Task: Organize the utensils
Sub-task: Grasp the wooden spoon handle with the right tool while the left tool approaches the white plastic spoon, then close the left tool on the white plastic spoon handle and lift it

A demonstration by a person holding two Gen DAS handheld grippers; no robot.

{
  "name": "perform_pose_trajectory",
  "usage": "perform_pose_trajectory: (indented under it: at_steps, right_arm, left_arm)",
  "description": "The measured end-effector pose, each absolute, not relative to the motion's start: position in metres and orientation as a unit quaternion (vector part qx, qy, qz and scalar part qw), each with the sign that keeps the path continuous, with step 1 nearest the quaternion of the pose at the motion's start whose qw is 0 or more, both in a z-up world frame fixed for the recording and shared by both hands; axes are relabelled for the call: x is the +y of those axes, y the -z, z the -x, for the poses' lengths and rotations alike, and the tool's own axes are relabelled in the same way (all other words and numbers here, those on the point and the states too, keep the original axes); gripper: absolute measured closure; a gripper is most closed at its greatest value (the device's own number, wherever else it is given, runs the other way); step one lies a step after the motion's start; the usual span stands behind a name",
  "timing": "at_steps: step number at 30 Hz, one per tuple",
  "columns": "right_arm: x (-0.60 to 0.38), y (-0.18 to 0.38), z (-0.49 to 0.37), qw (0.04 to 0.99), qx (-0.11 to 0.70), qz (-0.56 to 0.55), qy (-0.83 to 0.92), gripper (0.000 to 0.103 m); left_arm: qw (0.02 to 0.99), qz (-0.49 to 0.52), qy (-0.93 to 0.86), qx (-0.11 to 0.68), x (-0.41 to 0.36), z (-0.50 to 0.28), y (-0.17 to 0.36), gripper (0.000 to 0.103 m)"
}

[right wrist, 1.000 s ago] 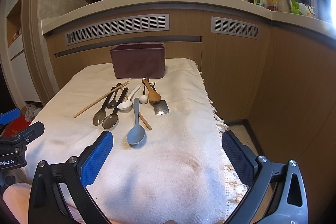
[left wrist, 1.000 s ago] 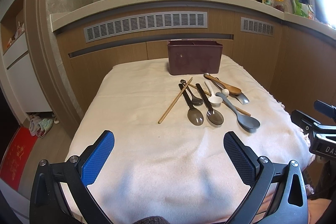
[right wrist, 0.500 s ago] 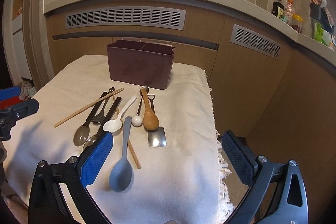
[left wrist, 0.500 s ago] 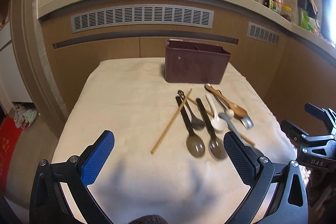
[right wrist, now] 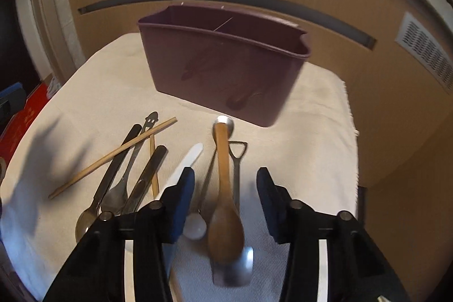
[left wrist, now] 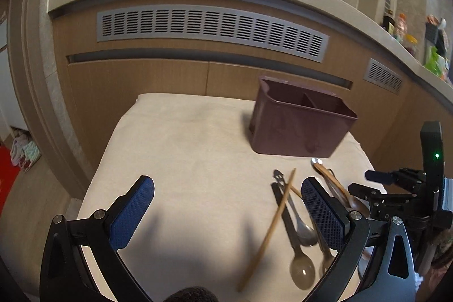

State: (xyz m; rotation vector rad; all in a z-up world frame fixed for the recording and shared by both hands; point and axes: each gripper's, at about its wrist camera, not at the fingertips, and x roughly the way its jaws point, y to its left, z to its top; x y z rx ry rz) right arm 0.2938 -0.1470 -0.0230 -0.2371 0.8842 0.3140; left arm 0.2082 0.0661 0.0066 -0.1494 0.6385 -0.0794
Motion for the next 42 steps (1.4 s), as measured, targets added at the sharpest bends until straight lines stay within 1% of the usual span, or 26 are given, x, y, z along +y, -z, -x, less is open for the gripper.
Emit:
perform_pose_trajectory:
  at_steps: [2, 3, 4, 6, 9, 12, 14, 16, 17, 24, 32, 34, 36, 37, 39, 41, 42]
  right_arm:
    - [-0.139, 0.028, -0.303, 0.88, 0.429, 0.134, -0.153, 0.066]
    - [-0.136, 0.031, -0.308, 0.876, 0.433, 0.144, -0.153, 0.07]
    - [-0.133, 0.034, -0.311, 0.872, 0.439, 0.15, -0.154, 0.077]
    - [-0.131, 0.04, -0.32, 0.864, 0.455, 0.15, -0.157, 0.086]
    - [-0.131, 0.047, -0.33, 0.859, 0.469, 0.148, -0.144, 0.087]
    - [-0.133, 0.053, -0.334, 0.852, 0.483, 0.138, -0.144, 0.087]
    - [-0.133, 0.053, -0.334, 0.855, 0.478, 0.14, -0.144, 0.087]
    - [-0.134, 0.052, -0.332, 0.855, 0.479, 0.135, -0.145, 0.093]
    - [-0.136, 0.05, -0.33, 0.855, 0.48, 0.129, -0.146, 0.093]
    - [-0.168, 0.031, -0.3, 0.873, 0.456, 0.078, -0.152, 0.093]
    - [-0.2, 0.019, -0.26, 0.899, 0.415, 0.026, -0.135, 0.093]
    - [-0.205, 0.019, -0.253, 0.904, 0.406, 0.018, -0.129, 0.093]
    - [-0.212, 0.018, -0.244, 0.908, 0.399, 0.011, -0.124, 0.093]
    - [-0.212, 0.018, -0.242, 0.909, 0.397, 0.008, -0.124, 0.093]
    - [-0.218, 0.019, -0.237, 0.91, 0.395, -0.004, -0.125, 0.093]
    - [-0.223, 0.021, -0.234, 0.91, 0.394, -0.013, -0.126, 0.093]
    - [-0.224, 0.022, -0.233, 0.911, 0.393, -0.016, -0.126, 0.093]
  left_arm:
    - [0.945, 0.077, 0.031, 0.316, 0.071, -0.214, -0.002, 0.0]
    - [0.945, 0.077, 0.025, 0.316, 0.073, -0.215, 0.001, 0.0]
    - [0.945, 0.077, 0.019, 0.318, 0.073, -0.216, 0.005, 0.0]
    - [0.941, 0.079, 0.018, 0.328, 0.074, -0.219, 0.013, 0.0]
    - [0.933, 0.087, 0.027, 0.348, 0.078, -0.223, 0.023, 0.0]
    - [0.933, 0.078, 0.017, 0.35, 0.079, -0.223, 0.029, 0.0]
    - [0.933, 0.076, 0.016, 0.35, 0.079, -0.222, 0.03, 0.0]
    - [0.931, 0.08, 0.022, 0.356, 0.077, -0.223, 0.032, 0.0]
    - [0.929, 0.081, 0.032, 0.361, 0.075, -0.223, 0.032, 0.0]
    - [0.926, 0.059, 0.049, 0.37, 0.051, -0.218, 0.029, 0.0]
    - [0.916, 0.029, 0.095, 0.389, -0.004, -0.221, 0.03, 0.001]
    - [0.91, 0.017, 0.114, 0.399, -0.02, -0.225, 0.03, 0.007]
    - [0.896, 0.002, 0.136, 0.423, -0.036, -0.232, 0.034, 0.034]
    - [0.89, -0.004, 0.143, 0.433, -0.043, -0.234, 0.036, 0.039]
    - [0.882, -0.02, 0.151, 0.445, -0.057, -0.239, 0.038, 0.054]
    - [0.877, -0.039, 0.162, 0.45, -0.072, -0.242, 0.038, 0.064]
    - [0.874, -0.048, 0.172, 0.452, -0.081, -0.243, 0.037, 0.066]
